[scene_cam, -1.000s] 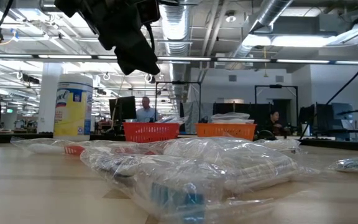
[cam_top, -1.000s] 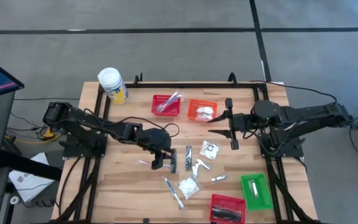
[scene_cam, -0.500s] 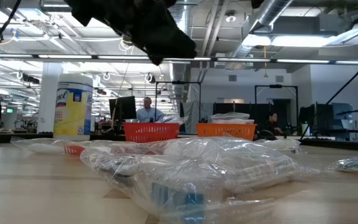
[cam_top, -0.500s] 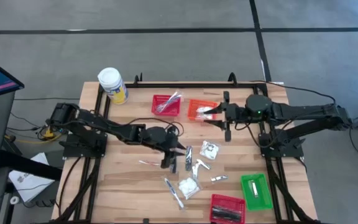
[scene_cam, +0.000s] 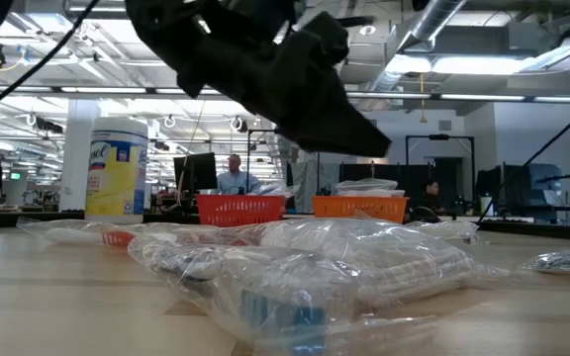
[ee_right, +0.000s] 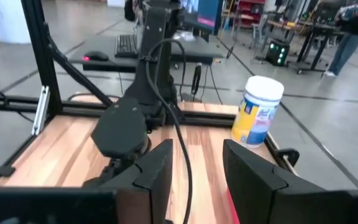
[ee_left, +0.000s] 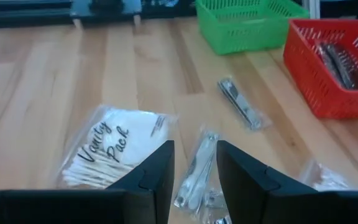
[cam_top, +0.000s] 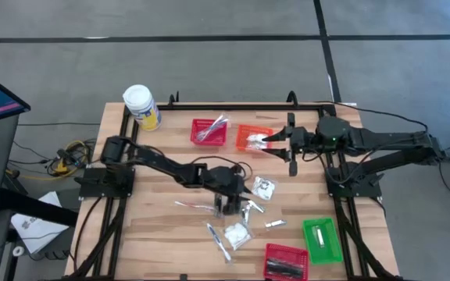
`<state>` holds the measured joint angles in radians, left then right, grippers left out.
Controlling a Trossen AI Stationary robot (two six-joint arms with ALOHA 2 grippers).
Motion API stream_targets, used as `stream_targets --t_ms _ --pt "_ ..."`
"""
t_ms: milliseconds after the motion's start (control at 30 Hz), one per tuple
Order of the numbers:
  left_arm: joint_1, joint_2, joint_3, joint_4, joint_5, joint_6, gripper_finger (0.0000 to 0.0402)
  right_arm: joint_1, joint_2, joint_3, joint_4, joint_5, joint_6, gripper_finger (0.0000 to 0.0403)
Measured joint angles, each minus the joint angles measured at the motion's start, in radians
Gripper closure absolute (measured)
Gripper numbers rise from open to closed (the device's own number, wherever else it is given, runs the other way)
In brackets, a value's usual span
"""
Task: Pick & Place Travel size toiletries
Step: Put the silver nail cutter into the green bin
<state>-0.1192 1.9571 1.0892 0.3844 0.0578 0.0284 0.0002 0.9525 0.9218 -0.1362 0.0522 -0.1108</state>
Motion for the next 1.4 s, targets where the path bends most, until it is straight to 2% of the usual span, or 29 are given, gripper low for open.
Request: stream_targets --t_ms 367,600,900,1133,1400 --pt "-0.001 0.144 0.091 -0.007 0.024 0.071 0.0289 -0.001 0.001 0.0 -0.017 0.0 0.007 0.0268" --pt "-0.021 0.182 0.132 -0.005 0.047 0.1 0.0283 -0.001 0.001 0.0 -0.022 0.0 0.007 0.0266" --pt "-0.021 0.193 0.133 0.007 0.092 0.148 0.0239 -0.001 0.001 0.0 -0.022 0.0 0.007 0.0265" --pt "-0.02 0.265 0.168 0.034 0.093 0.151 0.019 -0.001 0.001 0.0 -0.022 0.0 0.007 0.0266" --pt "-0.013 0.273 0.181 0.035 0.1 0.129 0.0181 -0.001 0.001 0.0 -0.027 0.0 0.007 0.0268"
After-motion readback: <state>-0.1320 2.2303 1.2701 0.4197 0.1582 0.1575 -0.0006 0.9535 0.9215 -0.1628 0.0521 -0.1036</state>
